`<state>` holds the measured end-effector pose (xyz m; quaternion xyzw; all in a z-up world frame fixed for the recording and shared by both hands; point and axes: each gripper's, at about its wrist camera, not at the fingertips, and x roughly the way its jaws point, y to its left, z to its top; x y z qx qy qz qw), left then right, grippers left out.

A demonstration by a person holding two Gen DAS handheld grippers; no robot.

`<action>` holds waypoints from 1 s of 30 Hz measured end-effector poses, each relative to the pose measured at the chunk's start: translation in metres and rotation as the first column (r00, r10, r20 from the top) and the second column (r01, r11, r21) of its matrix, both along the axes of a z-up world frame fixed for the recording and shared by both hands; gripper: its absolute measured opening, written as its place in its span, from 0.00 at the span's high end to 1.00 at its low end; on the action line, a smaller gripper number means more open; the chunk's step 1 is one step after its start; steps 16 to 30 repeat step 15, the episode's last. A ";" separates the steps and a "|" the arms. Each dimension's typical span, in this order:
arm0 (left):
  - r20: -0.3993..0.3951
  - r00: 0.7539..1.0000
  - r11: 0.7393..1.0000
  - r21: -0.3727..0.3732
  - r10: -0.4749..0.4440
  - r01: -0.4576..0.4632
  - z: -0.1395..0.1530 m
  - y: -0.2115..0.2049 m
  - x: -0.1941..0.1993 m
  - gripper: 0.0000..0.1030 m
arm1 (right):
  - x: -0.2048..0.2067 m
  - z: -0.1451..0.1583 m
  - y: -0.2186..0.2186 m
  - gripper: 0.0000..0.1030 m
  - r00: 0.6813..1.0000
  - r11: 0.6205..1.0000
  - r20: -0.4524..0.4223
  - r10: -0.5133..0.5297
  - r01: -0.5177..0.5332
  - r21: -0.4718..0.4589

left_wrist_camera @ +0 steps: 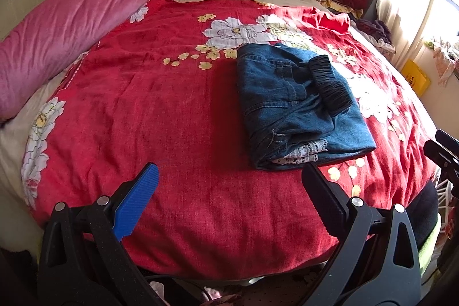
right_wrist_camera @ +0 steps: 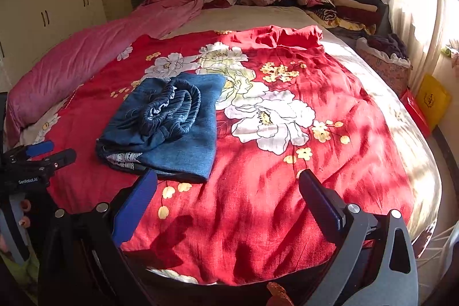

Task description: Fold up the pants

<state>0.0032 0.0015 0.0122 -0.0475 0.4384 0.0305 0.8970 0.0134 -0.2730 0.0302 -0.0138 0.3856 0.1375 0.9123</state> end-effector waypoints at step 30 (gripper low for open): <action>-0.077 0.915 0.912 0.148 0.396 -0.382 -0.032 0.188 0.146 0.09 | 0.167 -0.037 -0.138 0.04 0.944 0.938 -0.055 -0.325 0.315 -0.143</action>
